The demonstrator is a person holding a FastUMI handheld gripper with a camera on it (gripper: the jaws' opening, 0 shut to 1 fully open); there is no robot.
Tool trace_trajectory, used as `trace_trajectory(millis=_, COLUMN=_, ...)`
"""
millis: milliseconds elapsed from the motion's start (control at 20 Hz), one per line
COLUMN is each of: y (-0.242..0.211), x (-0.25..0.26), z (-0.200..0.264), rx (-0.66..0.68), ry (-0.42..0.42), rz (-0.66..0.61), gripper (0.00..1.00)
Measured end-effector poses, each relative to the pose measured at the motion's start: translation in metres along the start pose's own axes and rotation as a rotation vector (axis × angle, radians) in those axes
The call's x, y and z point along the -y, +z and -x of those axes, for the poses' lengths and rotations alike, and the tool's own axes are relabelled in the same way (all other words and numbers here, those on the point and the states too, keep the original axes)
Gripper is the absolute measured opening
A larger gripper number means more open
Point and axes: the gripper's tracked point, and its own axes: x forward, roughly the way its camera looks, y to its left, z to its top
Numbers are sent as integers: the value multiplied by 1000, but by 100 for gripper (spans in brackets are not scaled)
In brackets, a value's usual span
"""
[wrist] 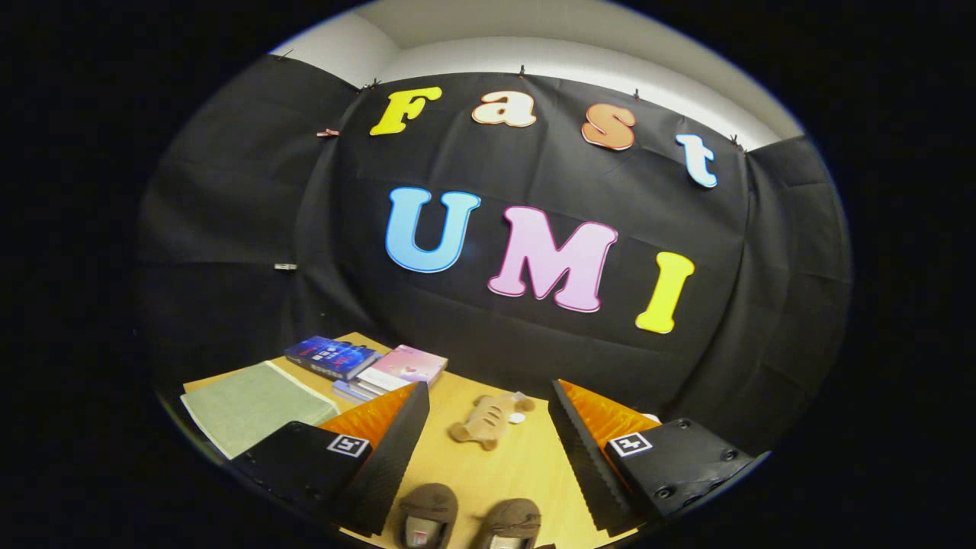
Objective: Open the storage box then place both shoes into the box .Put the left shoe in first, then the right shoe, with the right side of both shoes facing outward in a uniform manner.
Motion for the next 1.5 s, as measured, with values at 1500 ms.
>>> trace_trajectory(millis=1500, y=-195, x=-274, z=45, rx=-922, ry=1096, rz=-1414, gripper=69)
